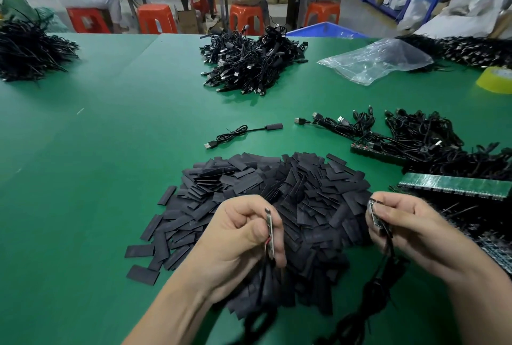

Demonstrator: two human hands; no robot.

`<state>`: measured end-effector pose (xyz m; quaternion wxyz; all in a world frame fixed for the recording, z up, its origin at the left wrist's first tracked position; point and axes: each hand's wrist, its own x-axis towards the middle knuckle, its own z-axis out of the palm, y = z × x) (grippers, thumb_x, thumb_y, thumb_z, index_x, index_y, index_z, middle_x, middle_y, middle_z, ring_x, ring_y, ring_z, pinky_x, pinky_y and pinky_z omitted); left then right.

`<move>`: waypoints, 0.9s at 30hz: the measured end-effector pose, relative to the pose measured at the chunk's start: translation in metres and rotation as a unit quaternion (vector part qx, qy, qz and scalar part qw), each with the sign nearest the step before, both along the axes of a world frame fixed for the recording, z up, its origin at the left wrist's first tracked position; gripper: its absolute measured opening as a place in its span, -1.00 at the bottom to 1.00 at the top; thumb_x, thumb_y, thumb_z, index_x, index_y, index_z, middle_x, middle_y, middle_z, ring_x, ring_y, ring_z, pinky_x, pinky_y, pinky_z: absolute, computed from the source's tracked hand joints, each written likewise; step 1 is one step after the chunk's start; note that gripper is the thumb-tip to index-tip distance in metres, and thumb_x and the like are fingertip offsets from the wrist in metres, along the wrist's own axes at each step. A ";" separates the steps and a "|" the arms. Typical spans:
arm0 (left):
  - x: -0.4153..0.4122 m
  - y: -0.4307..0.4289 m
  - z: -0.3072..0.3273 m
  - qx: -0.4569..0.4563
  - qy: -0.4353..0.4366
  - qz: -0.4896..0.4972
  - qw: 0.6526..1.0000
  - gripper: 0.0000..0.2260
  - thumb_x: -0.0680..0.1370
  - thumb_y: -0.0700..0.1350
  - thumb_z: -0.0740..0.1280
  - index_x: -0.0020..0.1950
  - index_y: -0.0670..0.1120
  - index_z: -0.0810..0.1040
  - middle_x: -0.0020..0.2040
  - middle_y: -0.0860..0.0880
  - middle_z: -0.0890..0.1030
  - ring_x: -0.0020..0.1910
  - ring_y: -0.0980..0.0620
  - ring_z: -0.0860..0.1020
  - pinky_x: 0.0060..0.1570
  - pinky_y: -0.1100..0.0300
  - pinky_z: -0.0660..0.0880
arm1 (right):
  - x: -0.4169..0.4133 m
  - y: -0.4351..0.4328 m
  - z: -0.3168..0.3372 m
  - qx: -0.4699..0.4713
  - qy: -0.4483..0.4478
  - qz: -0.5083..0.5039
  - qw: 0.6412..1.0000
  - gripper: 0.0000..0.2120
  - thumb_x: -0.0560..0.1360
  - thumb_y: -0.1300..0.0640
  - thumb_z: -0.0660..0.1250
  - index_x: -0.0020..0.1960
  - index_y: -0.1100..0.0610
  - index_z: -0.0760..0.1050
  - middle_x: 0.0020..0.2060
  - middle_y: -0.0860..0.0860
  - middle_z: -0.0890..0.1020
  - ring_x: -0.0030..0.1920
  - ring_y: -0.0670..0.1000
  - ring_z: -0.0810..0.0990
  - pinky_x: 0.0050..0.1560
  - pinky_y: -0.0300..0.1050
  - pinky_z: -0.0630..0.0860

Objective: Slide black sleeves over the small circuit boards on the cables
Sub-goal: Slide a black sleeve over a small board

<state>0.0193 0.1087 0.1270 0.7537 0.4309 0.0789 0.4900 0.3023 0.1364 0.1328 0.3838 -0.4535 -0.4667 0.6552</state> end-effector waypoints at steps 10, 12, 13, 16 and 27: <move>0.010 0.002 0.000 -0.062 0.184 0.223 0.955 -0.94 0.44 -0.19 0.53 -0.14 -0.04 0.76 -0.26 -0.08 0.72 -0.25 -0.03 0.73 -0.23 0.27 0.61 | -0.022 0.000 -0.012 0.246 -0.353 -0.141 0.892 -0.97 0.50 0.01 0.47 -0.09 -0.12 0.64 -0.16 -0.12 0.68 -0.17 -0.08 0.62 -0.11 -0.18 0.55; 0.011 0.003 -0.001 -0.064 0.193 0.260 0.944 -0.92 0.45 -0.20 0.50 -0.13 -0.03 0.76 -0.21 -0.12 0.74 -0.17 -0.02 0.74 -0.15 0.28 0.62 | -0.040 -0.006 -0.009 0.308 -0.340 -0.151 0.876 -0.92 0.54 -0.07 0.38 -0.06 -0.12 0.64 -0.09 -0.18 0.68 -0.07 -0.10 0.62 -0.05 -0.14 0.54; 0.012 0.003 -0.003 -0.061 0.196 0.277 0.939 -0.91 0.45 -0.19 0.49 -0.13 -0.03 0.77 -0.17 -0.13 0.75 -0.15 -0.01 0.73 -0.11 0.27 0.61 | -0.051 -0.011 -0.008 0.319 -0.307 -0.116 0.889 -0.85 0.54 -0.11 0.33 -0.05 -0.11 0.65 -0.06 -0.17 0.69 -0.03 -0.09 0.64 -0.01 -0.16 0.54; 0.015 0.003 -0.006 -0.041 0.206 0.306 0.929 -0.92 0.44 -0.20 0.50 -0.15 -0.03 0.76 -0.21 -0.09 0.73 -0.24 0.05 0.68 -0.15 0.27 0.59 | -0.083 -0.021 -0.009 0.280 -0.197 0.027 0.939 -0.76 0.59 -0.08 0.28 0.02 0.03 0.65 -0.08 -0.08 0.74 -0.04 -0.08 0.70 0.00 -0.26 0.55; -0.011 0.016 -0.020 0.394 0.569 0.225 0.686 -0.80 0.53 0.12 0.49 0.10 0.10 0.74 0.03 0.20 0.66 0.10 0.12 0.54 0.13 0.01 0.50 | -0.072 -0.018 0.001 0.010 0.172 -0.004 0.985 -0.73 0.60 0.00 0.28 -0.22 0.12 0.48 -0.54 -0.01 0.24 -0.65 -0.07 0.25 -0.63 -0.31 0.27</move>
